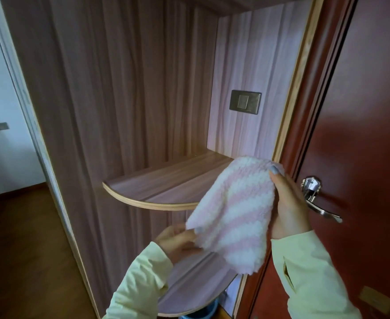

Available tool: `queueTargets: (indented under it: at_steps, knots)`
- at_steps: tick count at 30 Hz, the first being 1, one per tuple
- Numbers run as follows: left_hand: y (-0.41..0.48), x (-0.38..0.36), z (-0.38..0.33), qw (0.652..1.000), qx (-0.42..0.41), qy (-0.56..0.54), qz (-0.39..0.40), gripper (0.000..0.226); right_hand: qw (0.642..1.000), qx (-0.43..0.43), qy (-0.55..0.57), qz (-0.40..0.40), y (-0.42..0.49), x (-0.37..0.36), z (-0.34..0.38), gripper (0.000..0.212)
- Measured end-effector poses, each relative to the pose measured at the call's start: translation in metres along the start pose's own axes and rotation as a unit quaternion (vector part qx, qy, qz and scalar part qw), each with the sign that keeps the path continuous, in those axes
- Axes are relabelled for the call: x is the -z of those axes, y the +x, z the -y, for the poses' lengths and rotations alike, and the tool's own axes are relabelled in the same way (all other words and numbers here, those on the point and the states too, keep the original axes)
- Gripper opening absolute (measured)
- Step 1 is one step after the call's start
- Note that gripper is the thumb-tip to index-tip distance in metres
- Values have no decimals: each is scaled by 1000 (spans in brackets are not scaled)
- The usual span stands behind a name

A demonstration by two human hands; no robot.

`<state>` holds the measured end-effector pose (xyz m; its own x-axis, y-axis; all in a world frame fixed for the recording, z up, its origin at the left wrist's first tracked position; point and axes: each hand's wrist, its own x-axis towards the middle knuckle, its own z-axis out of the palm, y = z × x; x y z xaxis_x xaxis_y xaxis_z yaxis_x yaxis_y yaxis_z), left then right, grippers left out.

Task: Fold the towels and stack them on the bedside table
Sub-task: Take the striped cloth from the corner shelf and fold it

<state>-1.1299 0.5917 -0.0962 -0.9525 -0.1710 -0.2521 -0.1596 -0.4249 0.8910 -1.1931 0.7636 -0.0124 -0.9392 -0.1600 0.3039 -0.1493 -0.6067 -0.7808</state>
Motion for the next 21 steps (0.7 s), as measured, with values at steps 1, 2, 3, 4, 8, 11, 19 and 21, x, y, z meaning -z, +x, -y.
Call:
queueTargets:
  at_steps: [1, 2, 3, 4, 8, 11, 19, 21]
  knots:
    - [1, 3, 0, 999, -34, -37, -7, 11, 1000, -1, -1, 0, 0, 0, 1, 28]
    - [2, 9, -2, 995, -61, -72, -26, 8, 1000, -6, -4, 0, 1, 1, 1, 29]
    - [1, 12, -8, 991, -83, -92, -52, 5, 1000, -13, -8, -1, 3, 3, -1, 30]
    - [1, 18, -14, 986, -106, -94, -84, 8, 1000, -19, -16, -10, 4, 3, -2, 33]
    - [0, 44, -44, 967, -195, -64, -153, 16, 987, -2, -143, -70, 2, 8, -7, 43]
    - [-1, 53, -59, 958, -228, -51, -166, 19, 967, 27, -242, -77, 1, 13, -17, 13]
    - [-1, 69, -83, 949, -272, 75, -145, 15, 965, -24, -247, -85, 5, 8, -25, 30]
    - [0, 71, -84, 948, -285, 66, -127, 8, 964, -19, -252, -84, 7, 9, -25, 24]
